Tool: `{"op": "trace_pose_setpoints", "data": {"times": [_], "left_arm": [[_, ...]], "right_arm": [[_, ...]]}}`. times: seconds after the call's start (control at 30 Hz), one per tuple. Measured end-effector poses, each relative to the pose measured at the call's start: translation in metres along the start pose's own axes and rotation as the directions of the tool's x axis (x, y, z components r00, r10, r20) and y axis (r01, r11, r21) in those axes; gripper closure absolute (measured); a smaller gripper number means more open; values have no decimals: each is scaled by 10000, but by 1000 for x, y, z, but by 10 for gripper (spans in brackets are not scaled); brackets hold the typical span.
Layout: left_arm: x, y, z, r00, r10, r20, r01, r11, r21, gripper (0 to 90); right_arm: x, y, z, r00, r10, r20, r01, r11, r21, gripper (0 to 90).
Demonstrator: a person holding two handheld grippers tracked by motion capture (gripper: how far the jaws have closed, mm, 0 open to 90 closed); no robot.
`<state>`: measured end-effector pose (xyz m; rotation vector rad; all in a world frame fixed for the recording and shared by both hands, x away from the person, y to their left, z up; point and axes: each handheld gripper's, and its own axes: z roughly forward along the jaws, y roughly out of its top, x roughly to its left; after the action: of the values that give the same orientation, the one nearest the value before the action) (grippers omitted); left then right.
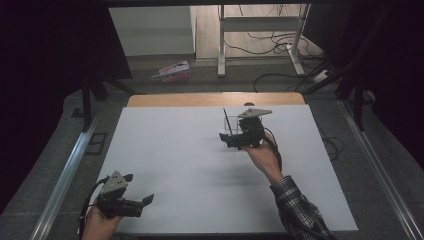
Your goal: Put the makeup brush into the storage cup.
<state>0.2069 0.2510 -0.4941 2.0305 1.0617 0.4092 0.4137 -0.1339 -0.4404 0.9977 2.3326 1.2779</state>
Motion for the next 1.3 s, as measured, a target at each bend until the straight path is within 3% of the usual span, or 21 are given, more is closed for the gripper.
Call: {"op": "trace_pose_setpoints", "data": {"times": [1.3], "left_arm": [[-1,1,0,9999,26,-142,-24,9999,148,0]], "right_arm": [[16,-14,-23,9980,-573,-272,583,9977,344,34]]}}
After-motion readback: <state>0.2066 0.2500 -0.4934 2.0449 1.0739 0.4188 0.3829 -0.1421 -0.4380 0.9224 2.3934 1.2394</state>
